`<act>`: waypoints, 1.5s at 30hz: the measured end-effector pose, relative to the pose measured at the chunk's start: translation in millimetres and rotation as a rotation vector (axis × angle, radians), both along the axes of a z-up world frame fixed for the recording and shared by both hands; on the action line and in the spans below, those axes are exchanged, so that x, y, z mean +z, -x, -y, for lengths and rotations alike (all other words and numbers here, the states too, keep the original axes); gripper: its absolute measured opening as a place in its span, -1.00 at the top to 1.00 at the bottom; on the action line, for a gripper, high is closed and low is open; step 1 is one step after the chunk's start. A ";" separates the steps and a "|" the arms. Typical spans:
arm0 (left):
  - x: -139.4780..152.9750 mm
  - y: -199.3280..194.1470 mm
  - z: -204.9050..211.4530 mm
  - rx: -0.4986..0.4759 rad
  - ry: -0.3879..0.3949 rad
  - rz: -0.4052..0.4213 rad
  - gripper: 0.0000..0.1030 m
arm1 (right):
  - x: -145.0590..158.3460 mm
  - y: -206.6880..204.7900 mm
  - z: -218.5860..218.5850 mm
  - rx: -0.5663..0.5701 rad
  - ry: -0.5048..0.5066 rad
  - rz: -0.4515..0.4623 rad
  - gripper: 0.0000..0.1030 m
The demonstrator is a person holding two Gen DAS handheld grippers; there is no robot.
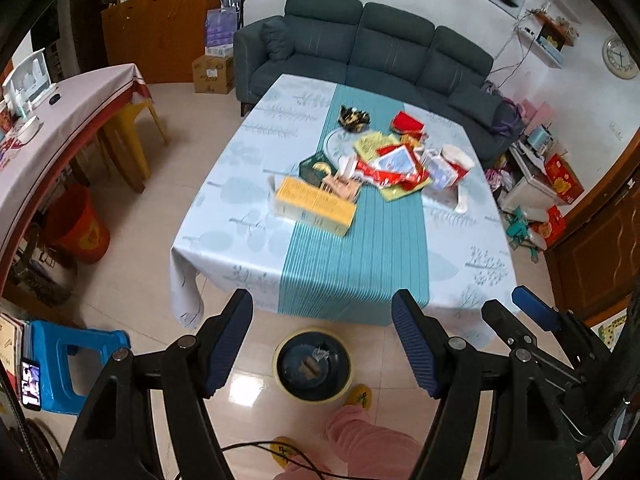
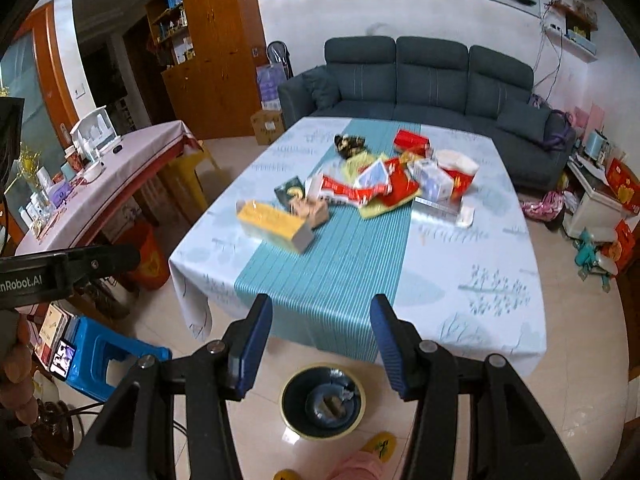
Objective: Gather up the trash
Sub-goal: 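Move both tools back toward the table items, then grasp the yellow box with the left gripper while the right gripper grasps the green drink carton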
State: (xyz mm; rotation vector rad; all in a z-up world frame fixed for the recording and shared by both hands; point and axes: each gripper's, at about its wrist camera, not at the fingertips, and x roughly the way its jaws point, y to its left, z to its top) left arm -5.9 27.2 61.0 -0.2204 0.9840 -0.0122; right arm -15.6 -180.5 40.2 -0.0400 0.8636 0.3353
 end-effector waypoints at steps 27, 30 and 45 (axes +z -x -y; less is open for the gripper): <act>-142.4 -204.2 -20.7 0.554 0.199 -0.350 -0.37 | -72.6 -243.8 -26.7 0.459 -0.051 -0.279 0.17; -157.1 -213.8 -19.6 0.606 0.204 -0.383 -0.37 | -88.7 -260.7 -32.4 0.514 -0.053 -0.331 0.16; -217.9 -245.4 -15.1 0.680 0.228 -0.525 -0.09 | -128.2 -310.0 -56.4 0.636 -0.119 -0.495 0.16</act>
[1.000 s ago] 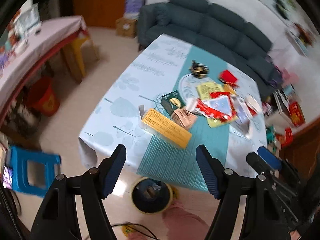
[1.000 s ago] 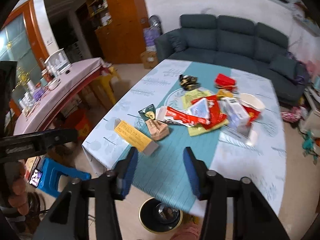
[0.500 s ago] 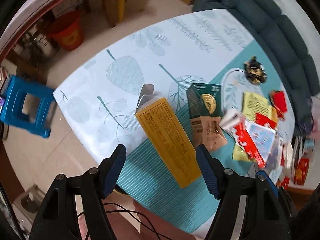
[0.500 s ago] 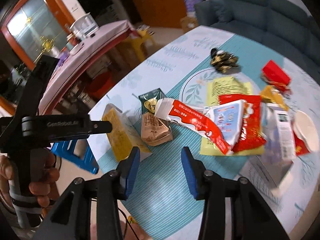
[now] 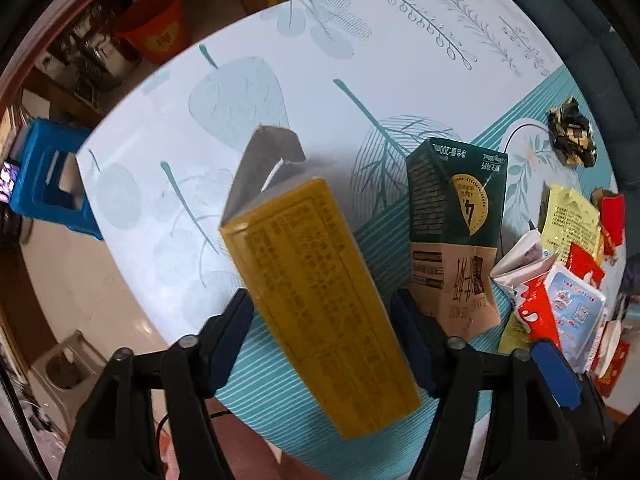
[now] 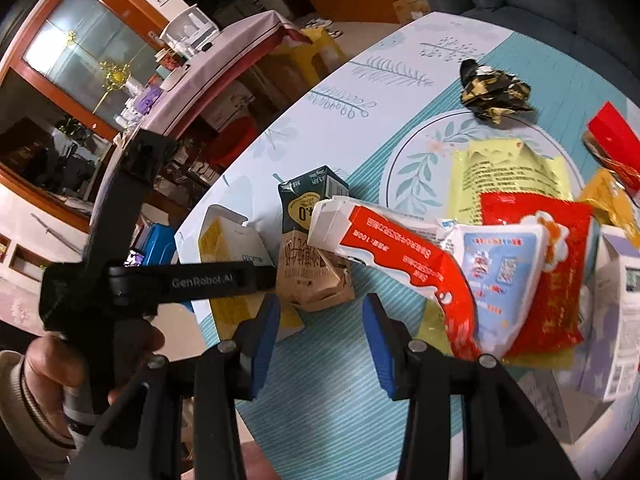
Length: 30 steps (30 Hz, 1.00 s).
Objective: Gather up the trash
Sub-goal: 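Grasp the yellow box with the left gripper while the right gripper grasps the green drink carton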
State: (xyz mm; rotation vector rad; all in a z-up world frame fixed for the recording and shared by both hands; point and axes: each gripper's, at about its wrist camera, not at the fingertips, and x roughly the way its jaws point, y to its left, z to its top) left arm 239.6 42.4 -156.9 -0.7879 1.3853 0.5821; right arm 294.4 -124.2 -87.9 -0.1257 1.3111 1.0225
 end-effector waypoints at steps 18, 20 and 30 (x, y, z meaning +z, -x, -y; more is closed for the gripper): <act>26.5 35.4 -21.6 -0.004 -0.108 -0.029 0.10 | -26.9 -1.4 -76.6 0.123 0.138 0.045 -0.24; 32.8 45.3 -25.3 0.006 -0.112 -0.024 0.10 | -29.8 -0.3 -85.3 0.129 0.162 0.079 -0.24; 43.2 69.0 -23.8 -0.033 -0.142 -0.005 0.11 | -31.9 4.4 -91.6 0.165 0.212 0.125 0.20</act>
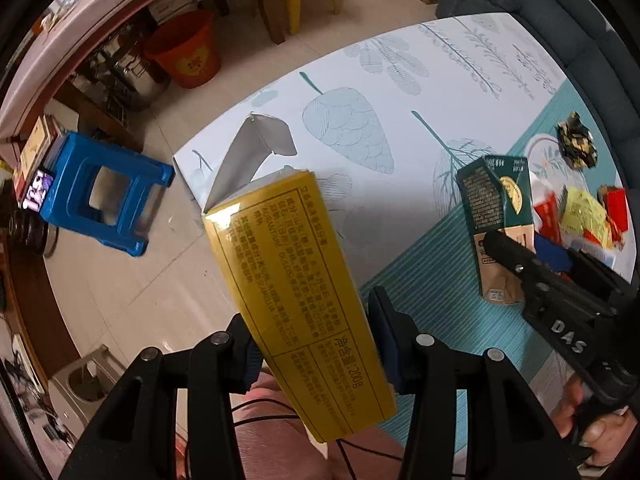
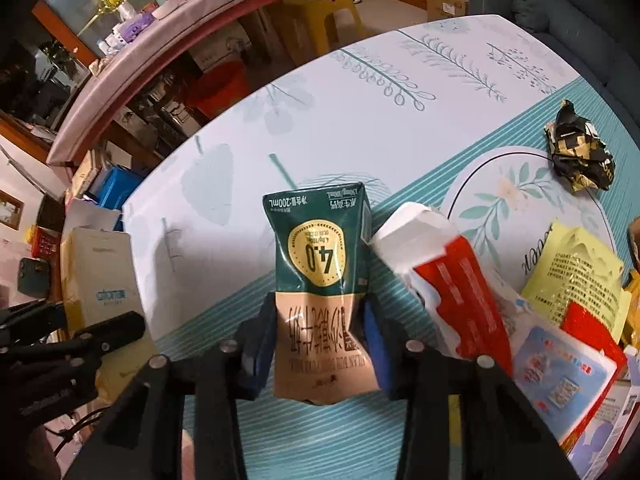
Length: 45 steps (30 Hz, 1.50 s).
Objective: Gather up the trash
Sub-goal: 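Grasp the yellow box with the left gripper while the right gripper grasps the green drink carton, then carry the yellow box and drink carton to the bin and release both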
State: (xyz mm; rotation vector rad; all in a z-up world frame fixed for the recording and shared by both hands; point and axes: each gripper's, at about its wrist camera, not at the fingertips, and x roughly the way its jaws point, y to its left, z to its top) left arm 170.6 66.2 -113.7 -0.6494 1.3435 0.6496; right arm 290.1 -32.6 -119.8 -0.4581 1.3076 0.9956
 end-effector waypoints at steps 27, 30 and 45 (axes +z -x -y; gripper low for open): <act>75.2 44.7 6.4 -0.706 -0.079 0.202 0.11 | 109.1 161.3 75.2 -0.506 -0.226 0.051 0.21; 70.2 70.5 8.4 -0.794 -0.068 0.227 0.11 | 104.2 196.4 73.8 -0.606 -0.229 0.070 0.21; -15.6 148.4 67.1 -0.986 0.010 0.156 0.11 | 43.0 327.9 115.8 -0.869 -0.065 0.053 0.21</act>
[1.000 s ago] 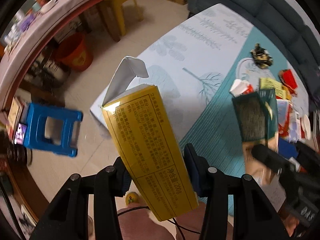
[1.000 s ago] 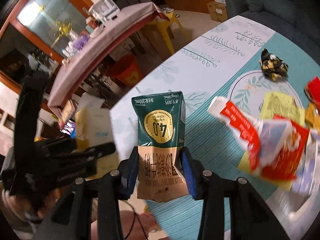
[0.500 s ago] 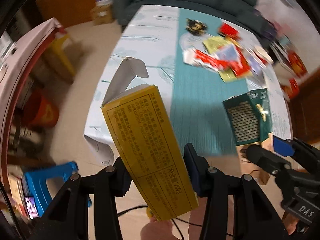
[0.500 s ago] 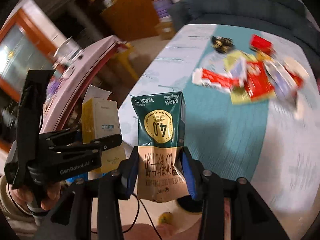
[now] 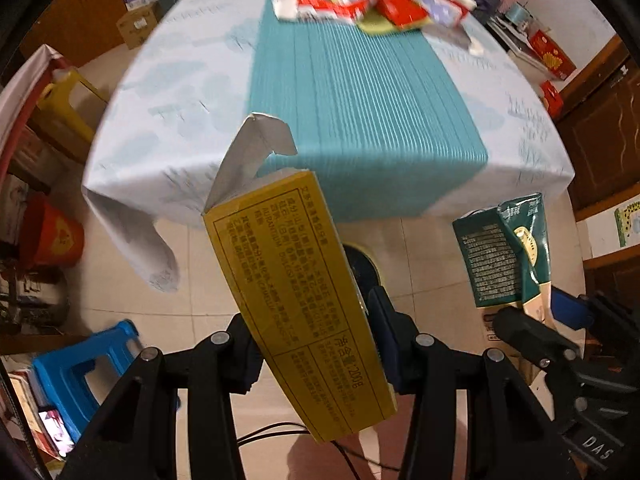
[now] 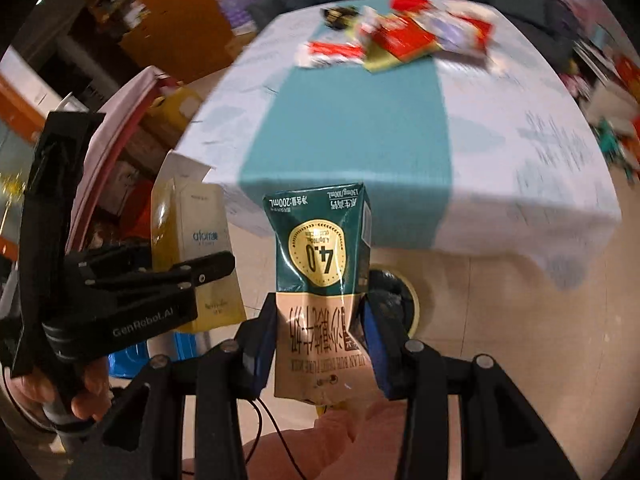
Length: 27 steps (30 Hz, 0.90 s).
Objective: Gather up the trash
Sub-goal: 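Carry the yellow box and drink carton to the bin and release both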
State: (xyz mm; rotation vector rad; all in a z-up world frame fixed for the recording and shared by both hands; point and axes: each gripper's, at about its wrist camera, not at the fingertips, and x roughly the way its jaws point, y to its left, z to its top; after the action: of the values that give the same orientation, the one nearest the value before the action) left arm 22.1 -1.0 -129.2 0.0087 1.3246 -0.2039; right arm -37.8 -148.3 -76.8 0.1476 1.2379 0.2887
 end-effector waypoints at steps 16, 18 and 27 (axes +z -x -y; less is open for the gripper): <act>-216.8 -23.4 27.3 0.039 -0.037 -0.086 0.10 | -252.3 -6.9 42.4 -0.230 -0.081 -0.200 0.20; -244.5 -27.8 25.4 0.053 -0.040 -0.095 0.10 | -285.8 -10.1 44.2 -0.235 -0.089 -0.216 0.20; -314.1 -38.6 23.8 0.048 -0.074 -0.085 -0.70 | -379.9 -28.5 36.7 -0.209 -0.072 -0.220 -0.42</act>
State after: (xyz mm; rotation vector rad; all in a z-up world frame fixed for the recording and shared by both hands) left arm 60.8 -24.8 -443.4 0.0310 1.4149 -0.1151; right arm -9.3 -185.0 -456.7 0.3769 1.4172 0.1376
